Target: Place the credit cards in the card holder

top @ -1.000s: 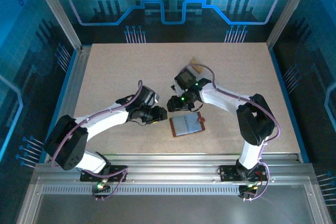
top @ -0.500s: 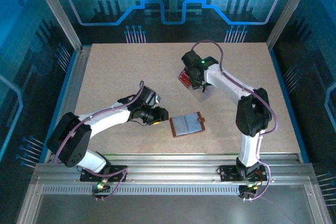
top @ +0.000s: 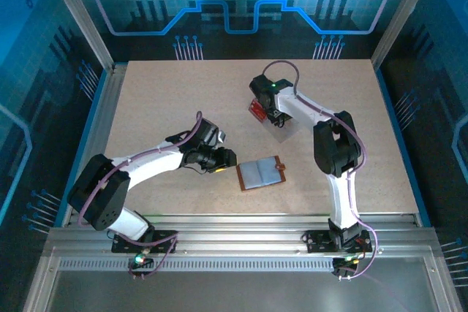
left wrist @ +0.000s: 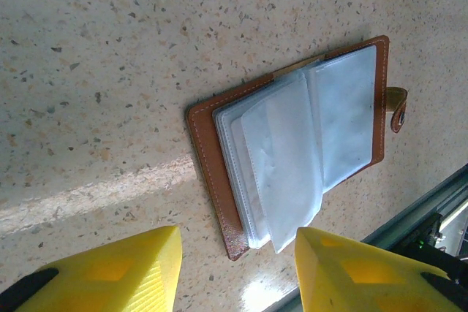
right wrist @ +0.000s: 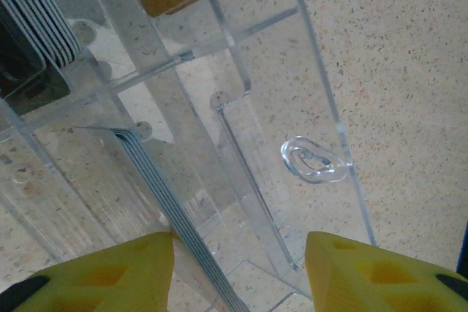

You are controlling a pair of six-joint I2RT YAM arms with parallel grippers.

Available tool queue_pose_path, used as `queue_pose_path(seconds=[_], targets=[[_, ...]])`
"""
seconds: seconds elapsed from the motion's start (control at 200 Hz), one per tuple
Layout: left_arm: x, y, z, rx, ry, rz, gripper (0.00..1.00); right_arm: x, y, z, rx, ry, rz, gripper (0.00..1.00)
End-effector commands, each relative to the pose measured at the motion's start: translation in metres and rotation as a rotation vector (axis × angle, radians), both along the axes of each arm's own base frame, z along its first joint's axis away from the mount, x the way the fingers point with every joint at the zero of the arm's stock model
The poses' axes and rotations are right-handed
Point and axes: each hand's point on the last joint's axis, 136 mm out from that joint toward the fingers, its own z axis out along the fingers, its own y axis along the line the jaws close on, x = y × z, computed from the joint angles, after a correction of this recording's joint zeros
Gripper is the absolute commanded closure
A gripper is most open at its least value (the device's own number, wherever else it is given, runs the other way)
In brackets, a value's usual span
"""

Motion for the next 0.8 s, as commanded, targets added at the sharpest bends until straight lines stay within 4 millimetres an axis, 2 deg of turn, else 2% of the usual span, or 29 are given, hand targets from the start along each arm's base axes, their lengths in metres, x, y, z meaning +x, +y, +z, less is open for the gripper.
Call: queue_pose_path(seconds=[0.0, 0.19, 0.555, 0.795], targets=[[0.004, -0.006, 0.007, -0.031, -0.003, -0.013, 0.55, 0.006, -0.005, -0.005, -0.040, 0.003, 0.000, 0.49], [0.005, -0.005, 0.007, -0.030, -0.001, -0.011, 0.55, 0.009, -0.007, -0.008, -0.069, 0.002, 0.003, 0.52], [0.005, -0.006, 0.006, -0.030, 0.001, -0.010, 0.55, 0.014, -0.017, 0.013, -0.145, -0.060, -0.004, 0.61], [0.004, -0.006, 0.005, -0.028, 0.005, -0.011, 0.55, 0.016, -0.017, 0.016, -0.142, -0.063, 0.001, 0.69]])
